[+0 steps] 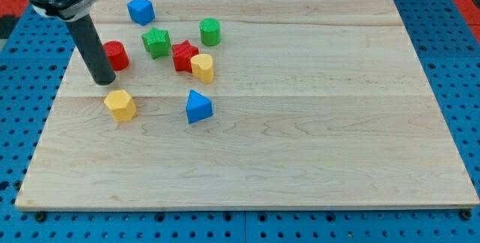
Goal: Move the hexagon towards the left side of the board
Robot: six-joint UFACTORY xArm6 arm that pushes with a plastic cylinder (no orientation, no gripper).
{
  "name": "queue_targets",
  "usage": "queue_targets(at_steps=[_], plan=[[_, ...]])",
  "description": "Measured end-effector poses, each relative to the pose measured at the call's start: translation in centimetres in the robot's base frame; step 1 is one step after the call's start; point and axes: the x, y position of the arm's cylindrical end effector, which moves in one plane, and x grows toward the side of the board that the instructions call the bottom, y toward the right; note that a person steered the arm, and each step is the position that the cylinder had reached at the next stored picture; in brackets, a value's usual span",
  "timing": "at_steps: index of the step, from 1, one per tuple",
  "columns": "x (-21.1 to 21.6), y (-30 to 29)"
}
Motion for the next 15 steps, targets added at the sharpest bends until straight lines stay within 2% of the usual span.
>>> queue_targets(at_steps=[1,2,3,4,5,6,7,8,11,15], plan=[[-3.0,0.0],[-2.8,0.0],[2.1,-0.2],[9.3,-1.4],[12.1,1.7],[10.8,5.5],[9.4,6.5],[6.9,3.1],[6.3,1.0],[6.7,3.8]])
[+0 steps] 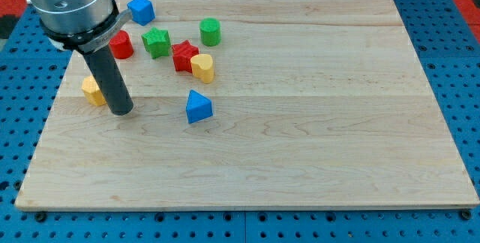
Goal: Move the hexagon towards the left side of the board
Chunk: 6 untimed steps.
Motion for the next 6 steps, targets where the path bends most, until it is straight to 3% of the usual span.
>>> queue_targets(at_steps=[3,6], plan=[[1.1,0.8],[-7.1,1.7]])
